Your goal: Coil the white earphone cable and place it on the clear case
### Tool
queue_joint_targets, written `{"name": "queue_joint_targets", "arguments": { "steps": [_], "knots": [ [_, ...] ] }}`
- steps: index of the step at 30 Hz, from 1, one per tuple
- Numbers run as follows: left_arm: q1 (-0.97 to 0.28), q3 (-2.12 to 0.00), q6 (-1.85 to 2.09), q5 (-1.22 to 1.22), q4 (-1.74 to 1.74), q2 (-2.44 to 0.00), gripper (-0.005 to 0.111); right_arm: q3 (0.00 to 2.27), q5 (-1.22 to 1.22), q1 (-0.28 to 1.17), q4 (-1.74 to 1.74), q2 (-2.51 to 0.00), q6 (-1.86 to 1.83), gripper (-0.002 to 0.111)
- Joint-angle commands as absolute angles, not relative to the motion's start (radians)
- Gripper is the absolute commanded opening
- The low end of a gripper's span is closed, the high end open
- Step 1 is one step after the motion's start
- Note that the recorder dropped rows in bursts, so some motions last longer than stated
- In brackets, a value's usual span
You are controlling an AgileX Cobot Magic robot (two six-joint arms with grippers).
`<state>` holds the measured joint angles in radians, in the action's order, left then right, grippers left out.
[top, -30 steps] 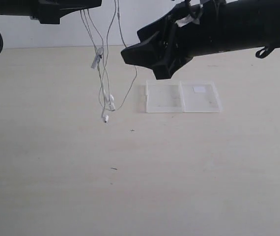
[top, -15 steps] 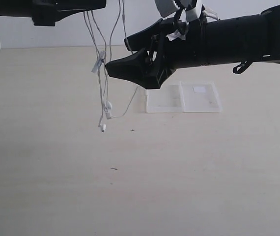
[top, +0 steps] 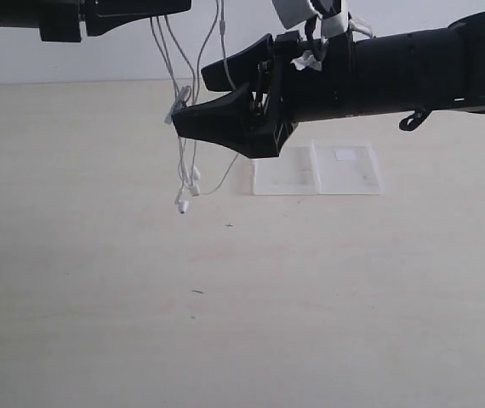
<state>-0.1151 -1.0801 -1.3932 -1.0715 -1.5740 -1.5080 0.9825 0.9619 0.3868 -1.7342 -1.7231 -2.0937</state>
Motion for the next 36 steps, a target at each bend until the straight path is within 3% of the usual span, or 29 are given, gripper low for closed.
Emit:
{"name": "queue_joint_targets", "arguments": {
  "steps": [1, 19, 31, 36],
  "knots": [
    [-0.113, -1.082, -1.392, -1.106, -1.545, -1.5, 0.0, 0.985, 1.026, 0.384, -1.744, -1.747, -2.105, 0.076],
    [-0.115, -1.082, -1.388, -1.124, -1.532, -1.514, 0.0, 1.005, 0.883, 0.384, -1.744, -1.749, -2.056, 0.073],
    [-0.115, -1.082, -1.367, -1.115, -1.53, -1.514, 0.0, 1.005, 0.942, 0.384, -1.654, -1.749, -1.947, 0.073],
    [-0.115, -1.082, -1.369, -1.093, -1.536, -1.514, 0.0, 1.005, 0.812, 0.384, -1.616, -1.745, -1.879, 0.073]
  ]
}}
